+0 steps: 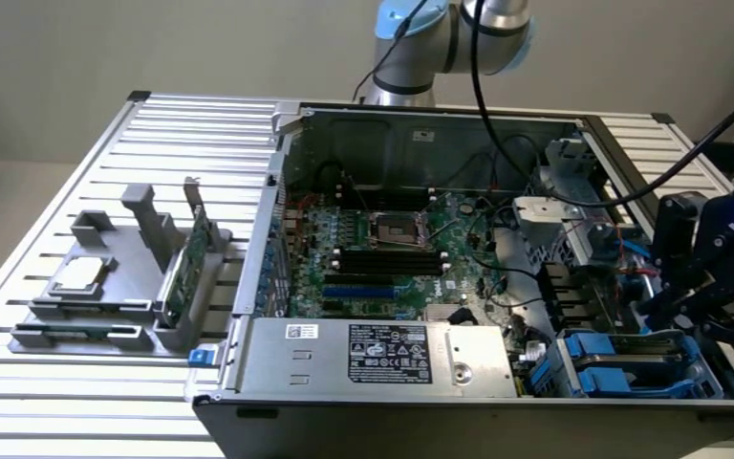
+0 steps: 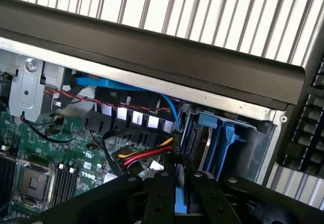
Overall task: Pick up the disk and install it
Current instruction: 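Insert the first disk wire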
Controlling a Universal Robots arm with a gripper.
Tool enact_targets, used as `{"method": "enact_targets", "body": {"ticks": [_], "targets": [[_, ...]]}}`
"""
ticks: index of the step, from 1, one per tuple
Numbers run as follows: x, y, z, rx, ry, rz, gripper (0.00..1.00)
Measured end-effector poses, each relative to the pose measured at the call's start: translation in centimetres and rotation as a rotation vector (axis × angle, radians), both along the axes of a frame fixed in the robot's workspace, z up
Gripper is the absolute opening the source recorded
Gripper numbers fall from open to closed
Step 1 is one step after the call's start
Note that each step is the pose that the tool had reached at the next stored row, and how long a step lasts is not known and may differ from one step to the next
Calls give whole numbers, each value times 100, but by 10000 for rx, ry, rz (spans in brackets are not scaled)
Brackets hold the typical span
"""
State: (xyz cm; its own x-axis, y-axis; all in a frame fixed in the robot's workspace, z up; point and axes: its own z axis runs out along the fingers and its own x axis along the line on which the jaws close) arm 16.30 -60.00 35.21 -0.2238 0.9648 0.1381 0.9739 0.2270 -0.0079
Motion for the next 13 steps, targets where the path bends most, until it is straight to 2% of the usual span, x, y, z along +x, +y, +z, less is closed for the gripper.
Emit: {"method": "enact_targets", "body": {"ticks": [3, 5, 7, 11, 13], "targets": [[0, 0, 0, -37, -1, -346, 16], [-2, 0, -2, -132, -7, -492, 16], [-5, 0, -3, -262, -20, -604, 16], [-21, 0, -5, -602, -65, -765, 16], [-29, 0, -7, -706, -69, -837, 16]]}}
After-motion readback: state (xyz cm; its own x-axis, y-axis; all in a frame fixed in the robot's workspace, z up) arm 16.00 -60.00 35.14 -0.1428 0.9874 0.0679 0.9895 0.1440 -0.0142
